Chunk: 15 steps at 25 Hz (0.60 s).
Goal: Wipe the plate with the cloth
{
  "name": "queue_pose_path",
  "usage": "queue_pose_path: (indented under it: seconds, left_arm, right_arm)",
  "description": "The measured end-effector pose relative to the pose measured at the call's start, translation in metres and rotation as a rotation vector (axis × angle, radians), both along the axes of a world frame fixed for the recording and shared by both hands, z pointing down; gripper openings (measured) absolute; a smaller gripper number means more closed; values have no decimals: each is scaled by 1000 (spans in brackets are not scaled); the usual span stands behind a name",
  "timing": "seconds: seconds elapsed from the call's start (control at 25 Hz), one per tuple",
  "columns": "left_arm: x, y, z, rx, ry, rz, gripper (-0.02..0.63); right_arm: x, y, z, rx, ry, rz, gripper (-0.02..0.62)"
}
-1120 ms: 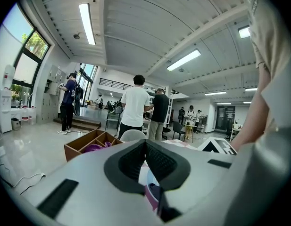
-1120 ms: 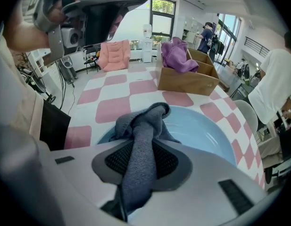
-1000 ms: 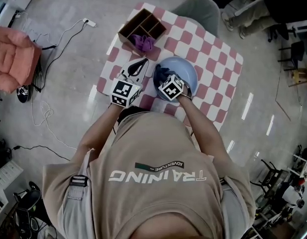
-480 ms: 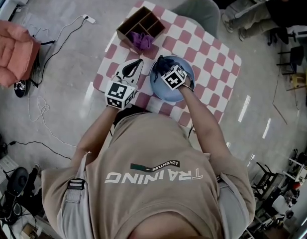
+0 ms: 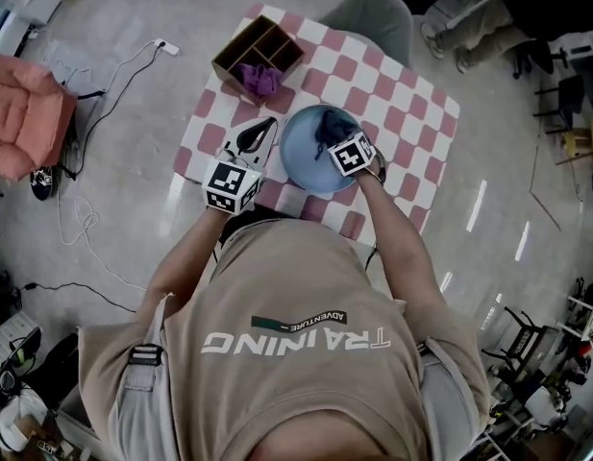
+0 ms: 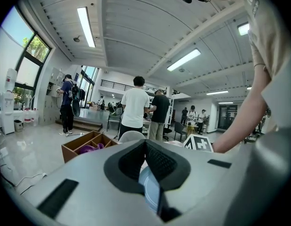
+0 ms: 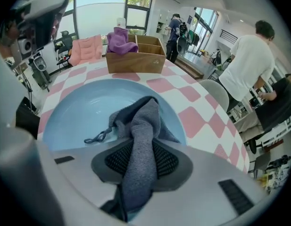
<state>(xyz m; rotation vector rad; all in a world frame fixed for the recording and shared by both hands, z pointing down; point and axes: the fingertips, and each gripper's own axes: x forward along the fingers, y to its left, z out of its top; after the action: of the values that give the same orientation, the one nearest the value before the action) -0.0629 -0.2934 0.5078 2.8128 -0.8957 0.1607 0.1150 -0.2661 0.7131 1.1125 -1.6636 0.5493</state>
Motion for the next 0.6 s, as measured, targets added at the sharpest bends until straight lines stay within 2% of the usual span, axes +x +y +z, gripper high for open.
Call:
queue_pose_path:
  seconds: [0.28, 0.44, 0.6]
  left_arm:
    - [19, 13, 9, -7, -4, 31, 15]
    - [25, 21, 13, -13, 0, 31, 15]
    - [28, 27, 14, -15, 5, 26, 15]
  right_arm:
    - [4, 40, 2, -7, -40, 53, 124]
    - [-5, 59, 3, -15, -70, 38, 124]
    - [-14, 64, -8, 21, -114, 33, 123]
